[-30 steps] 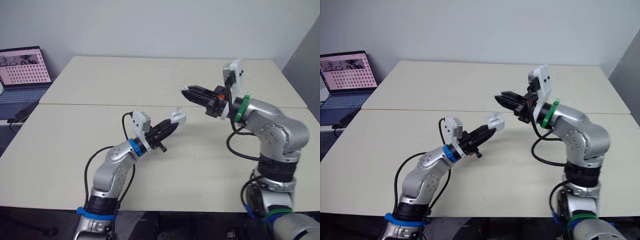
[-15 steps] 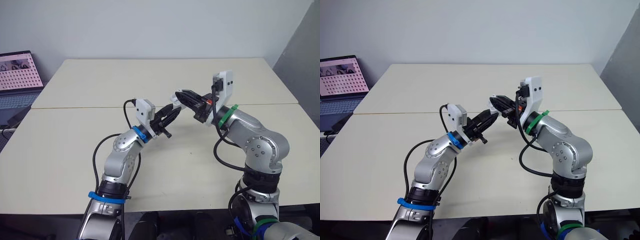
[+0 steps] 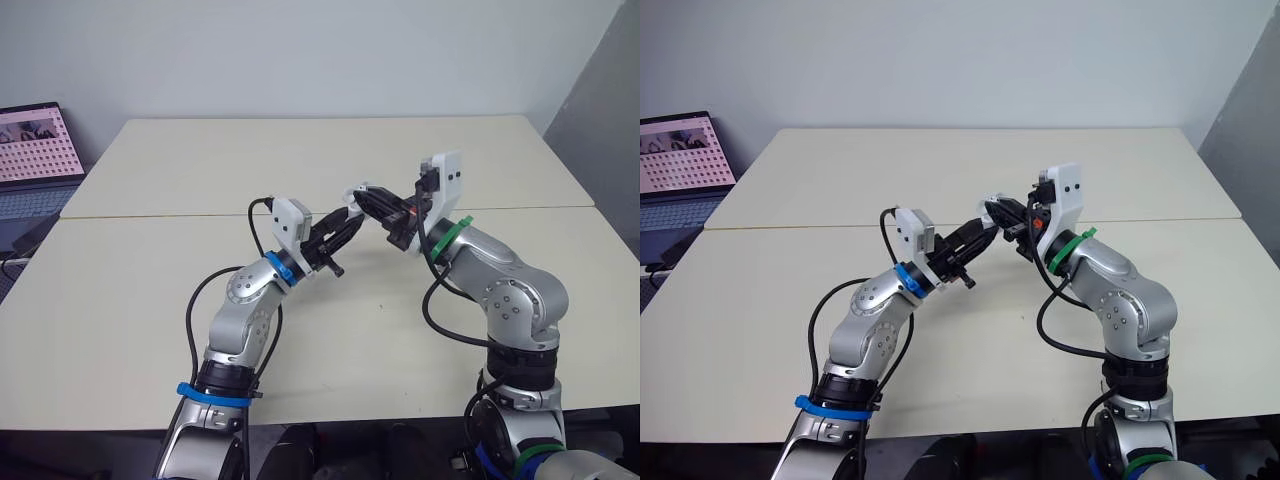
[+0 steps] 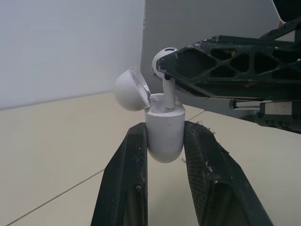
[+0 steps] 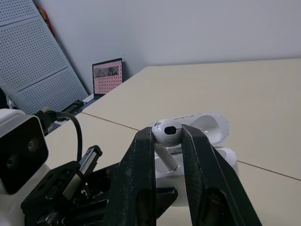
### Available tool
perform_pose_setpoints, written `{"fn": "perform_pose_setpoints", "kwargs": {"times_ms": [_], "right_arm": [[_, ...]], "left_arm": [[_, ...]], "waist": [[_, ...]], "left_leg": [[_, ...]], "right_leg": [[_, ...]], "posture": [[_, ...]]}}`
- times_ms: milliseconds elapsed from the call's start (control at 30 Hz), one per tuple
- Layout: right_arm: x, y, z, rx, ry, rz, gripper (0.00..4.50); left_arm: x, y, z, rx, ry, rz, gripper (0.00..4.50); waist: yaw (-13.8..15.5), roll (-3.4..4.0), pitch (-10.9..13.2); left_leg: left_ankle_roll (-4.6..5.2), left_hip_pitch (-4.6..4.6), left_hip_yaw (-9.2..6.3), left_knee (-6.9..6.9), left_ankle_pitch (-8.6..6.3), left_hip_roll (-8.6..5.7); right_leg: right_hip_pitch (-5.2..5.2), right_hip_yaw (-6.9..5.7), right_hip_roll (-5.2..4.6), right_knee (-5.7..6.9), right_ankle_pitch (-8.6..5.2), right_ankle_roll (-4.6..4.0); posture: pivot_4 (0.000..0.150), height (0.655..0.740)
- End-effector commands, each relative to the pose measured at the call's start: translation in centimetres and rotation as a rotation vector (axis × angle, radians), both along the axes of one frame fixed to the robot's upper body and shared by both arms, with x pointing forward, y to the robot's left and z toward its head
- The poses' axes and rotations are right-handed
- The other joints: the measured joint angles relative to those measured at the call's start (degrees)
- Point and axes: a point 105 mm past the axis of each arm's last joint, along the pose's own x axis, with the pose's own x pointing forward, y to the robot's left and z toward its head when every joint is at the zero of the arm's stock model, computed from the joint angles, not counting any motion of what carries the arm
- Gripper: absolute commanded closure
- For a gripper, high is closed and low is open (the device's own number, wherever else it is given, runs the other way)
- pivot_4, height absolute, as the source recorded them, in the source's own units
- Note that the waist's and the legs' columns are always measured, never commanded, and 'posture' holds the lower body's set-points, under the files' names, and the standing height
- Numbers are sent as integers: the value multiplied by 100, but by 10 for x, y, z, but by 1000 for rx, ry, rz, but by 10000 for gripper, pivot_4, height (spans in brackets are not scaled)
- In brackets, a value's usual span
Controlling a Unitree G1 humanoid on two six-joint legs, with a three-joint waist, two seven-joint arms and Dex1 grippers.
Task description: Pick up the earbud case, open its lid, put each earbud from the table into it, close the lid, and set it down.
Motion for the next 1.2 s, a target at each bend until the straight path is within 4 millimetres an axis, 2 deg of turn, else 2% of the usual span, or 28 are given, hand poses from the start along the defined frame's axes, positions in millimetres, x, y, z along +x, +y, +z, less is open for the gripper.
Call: {"fn": "perform_pose_setpoints", "kwargs": {"times_ms": [33, 367, 600, 700, 867, 933, 1033, 1100, 1167, 1200], "right_arm": [[-4, 2, 5, 5, -34, 12, 40942], [-1, 0, -5, -30, -16, -17, 40942], [-1, -1, -7, -34, -14, -21, 17005], [1, -3, -4, -25, -27, -31, 17005], [-4, -19, 33, 118, -123, -12, 17005], [-5, -40, 47, 99, -176, -26, 17005], [5, -73, 44, 20, -174, -105, 17005], [17, -101, 23, -150, -153, -181, 17005], [30, -129, -6, -316, -99, -238, 17005], [33, -137, -14, -356, -90, -249, 17005]], "left_arm": [[-6, -2, 16, -11, -74, -8, 37585], [-8, -4, 19, -5, -91, -10, 37585], [-9, -5, 19, -5, -90, -17, 37585], [-9, -5, 19, -4, -88, -20, 37585], [-7, 2, 13, 5, -66, 1, 37585], [-5, 12, 7, 21, -49, 26, 37585], [-3, 25, 1, 41, -29, 56, 37585], [-3, 31, -1, 55, -25, 69, 37585], [-3, 35, -1, 64, -24, 73, 37585], [-3, 35, -1, 65, -24, 73, 37585]], "waist": [[0, 0, 0], [0, 0, 0], [0, 0, 0], [1, 0, 0], [0, 0, 0], [1, 0, 0], [8, 0, 0], [8, 0, 0], [13, 0, 0], [9, 0, 1]], "left_leg": [[0, 0, -1, 0, 0, 1], [0, 0, -1, 0, 0, 0], [0, 0, -1, 0, 0, 0], [0, 0, -1, 0, 0, 0], [0, 0, -1, -1, 0, -1], [0, 0, 0, -1, 0, 0], [2, 0, -1, -1, -1, -2], [2, -1, 1, -2, -1, -1], [3, -1, 3, -2, -1, -2], [3, 0, 7, -2, 0, -2]], "right_leg": [[0, -1, 0, 0, 0, 0], [0, 0, 0, 0, 0, 0], [0, 0, 0, -1, 0, 1], [0, 0, 0, -1, 0, 1], [1, 0, 0, -2, 0, 1], [1, 0, 0, -2, 0, 1], [5, -3, 0, -7, -1, 1], [5, -4, 0, -11, -1, 1], [7, -6, -1, -12, -1, 2], [8, -5, -1, -12, -2, 3]], "posture": [[1500, 7400], [1500, 7400], [1500, 7400], [1500, 7400], [1500, 7400], [1500, 7400], [1500, 7400], [1500, 7400], [1500, 7400], [1500, 7400]]}}
